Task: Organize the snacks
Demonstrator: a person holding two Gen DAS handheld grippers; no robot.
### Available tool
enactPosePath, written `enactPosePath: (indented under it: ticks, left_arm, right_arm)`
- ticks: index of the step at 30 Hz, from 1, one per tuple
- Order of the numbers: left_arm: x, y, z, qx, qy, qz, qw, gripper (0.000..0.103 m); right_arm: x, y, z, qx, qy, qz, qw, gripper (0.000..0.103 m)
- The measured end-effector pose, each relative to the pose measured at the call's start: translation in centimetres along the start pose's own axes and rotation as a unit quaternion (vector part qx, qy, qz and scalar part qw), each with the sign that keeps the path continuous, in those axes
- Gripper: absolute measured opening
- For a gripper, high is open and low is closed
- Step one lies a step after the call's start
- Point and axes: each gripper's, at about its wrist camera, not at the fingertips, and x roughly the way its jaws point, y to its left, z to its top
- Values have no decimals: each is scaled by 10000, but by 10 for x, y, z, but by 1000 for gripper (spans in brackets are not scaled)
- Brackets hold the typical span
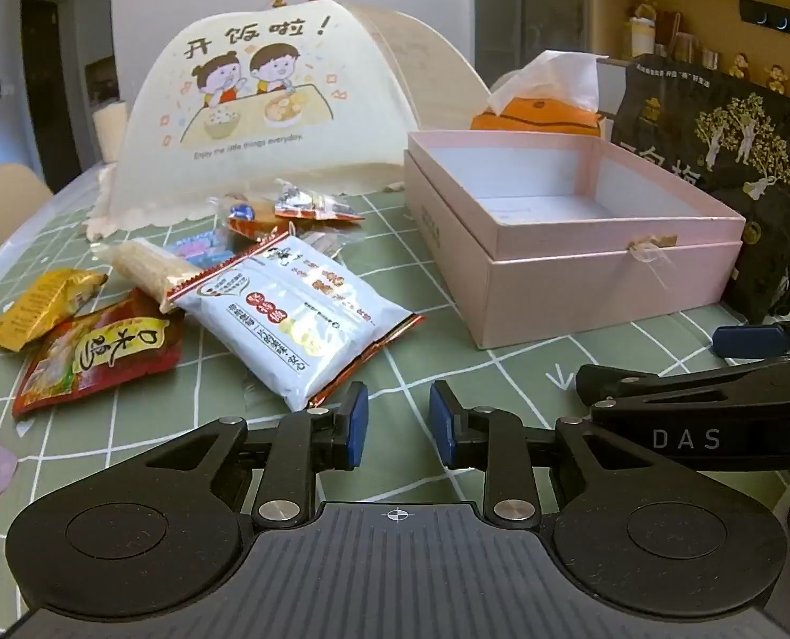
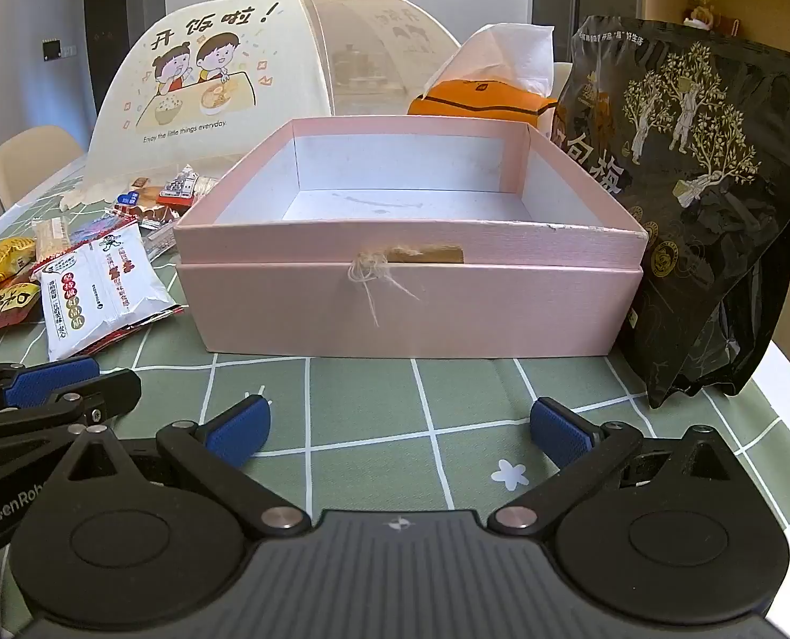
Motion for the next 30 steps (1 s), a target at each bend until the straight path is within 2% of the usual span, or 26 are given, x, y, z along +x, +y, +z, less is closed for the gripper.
enactPosePath:
  ticks: [8, 9, 30]
  left_arm:
    - [1, 10, 0, -41, 3, -29, 10000, 31]
    - [2, 2, 1, -1, -3, 4, 10000, 31]
    - [0, 4, 0, -23, 2, -10, 10000, 31]
  right_arm:
    - [0, 0, 0, -1, -5, -2, 10000, 103]
    - [0, 0, 0, 0, -4, -2, 10000, 103]
    - [0, 0, 0, -3, -8, -7, 10000, 103]
